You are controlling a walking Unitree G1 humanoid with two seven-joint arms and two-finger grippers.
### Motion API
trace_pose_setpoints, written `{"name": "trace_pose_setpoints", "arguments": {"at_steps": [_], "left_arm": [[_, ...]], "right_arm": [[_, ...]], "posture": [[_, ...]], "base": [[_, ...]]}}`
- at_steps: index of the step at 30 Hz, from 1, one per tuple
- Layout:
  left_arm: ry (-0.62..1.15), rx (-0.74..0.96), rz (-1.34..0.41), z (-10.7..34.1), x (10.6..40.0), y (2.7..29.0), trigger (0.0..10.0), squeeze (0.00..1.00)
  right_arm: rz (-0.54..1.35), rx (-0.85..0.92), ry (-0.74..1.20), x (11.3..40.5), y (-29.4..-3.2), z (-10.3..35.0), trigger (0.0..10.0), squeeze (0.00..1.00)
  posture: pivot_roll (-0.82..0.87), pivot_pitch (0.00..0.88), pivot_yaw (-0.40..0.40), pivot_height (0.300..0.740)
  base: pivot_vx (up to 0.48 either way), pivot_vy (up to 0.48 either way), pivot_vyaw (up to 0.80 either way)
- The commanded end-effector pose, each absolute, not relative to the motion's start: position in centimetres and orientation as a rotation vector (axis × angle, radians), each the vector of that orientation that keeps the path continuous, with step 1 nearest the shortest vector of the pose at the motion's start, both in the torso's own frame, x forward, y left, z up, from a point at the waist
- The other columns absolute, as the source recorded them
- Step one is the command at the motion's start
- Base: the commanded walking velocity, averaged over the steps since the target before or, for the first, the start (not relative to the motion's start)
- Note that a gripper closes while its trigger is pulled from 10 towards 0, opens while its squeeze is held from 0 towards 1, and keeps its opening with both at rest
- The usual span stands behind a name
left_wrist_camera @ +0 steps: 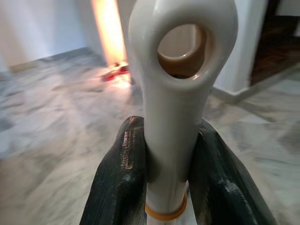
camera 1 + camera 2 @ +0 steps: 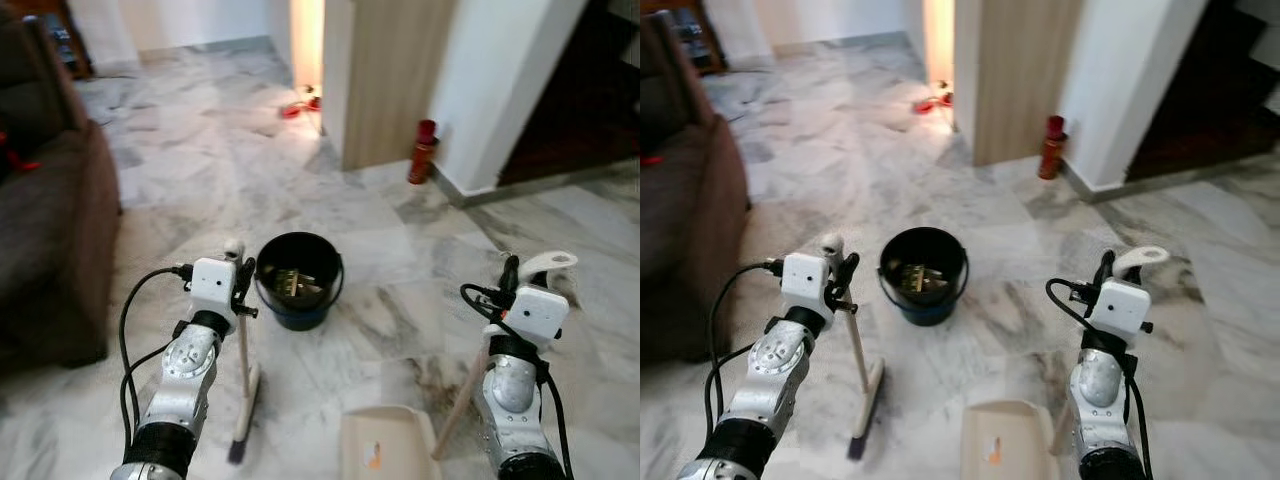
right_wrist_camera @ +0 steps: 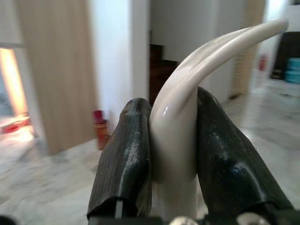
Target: Sweep floor
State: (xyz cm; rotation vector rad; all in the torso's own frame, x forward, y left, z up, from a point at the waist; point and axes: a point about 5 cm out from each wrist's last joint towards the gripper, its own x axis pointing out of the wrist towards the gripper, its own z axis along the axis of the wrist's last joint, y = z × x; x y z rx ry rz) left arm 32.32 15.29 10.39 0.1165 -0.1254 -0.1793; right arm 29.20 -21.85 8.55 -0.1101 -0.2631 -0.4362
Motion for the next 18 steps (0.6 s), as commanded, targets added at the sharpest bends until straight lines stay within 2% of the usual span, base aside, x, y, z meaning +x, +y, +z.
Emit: {"name": "trace_pose_setpoints", "arguments": {"at_steps": [1, 7, 18], "left_arm": [[-0.171, 0.107, -0.192, 11.27, 32.59, 14.93, 10.0, 0.0], [-0.171, 0.107, -0.203, 11.32, 32.73, 15.02, 10.0, 0.0], [-0.164, 0.116, -0.201, 11.22, 32.72, 14.79, 10.0, 0.0]], "right_arm": [[-0.433, -0.12, -0.276, 29.26, -22.02, 8.94, 10.0, 0.0], [-0.451, -0.116, -0.273, 29.36, -22.03, 8.96, 10.0, 0.0], [-0.442, -0.133, -0.274, 29.48, -22.29, 9.16, 10.0, 0.0]], "posture": [[0.11, 0.027, -0.007, 0.74], [0.11, 0.007, 0.001, 0.74], [0.11, 0.038, -0.001, 0.74]], "base": [[0.0, 0.0, -0.8], [0.0, 0.0, -0.8], [0.0, 0.0, -0.8]]}}
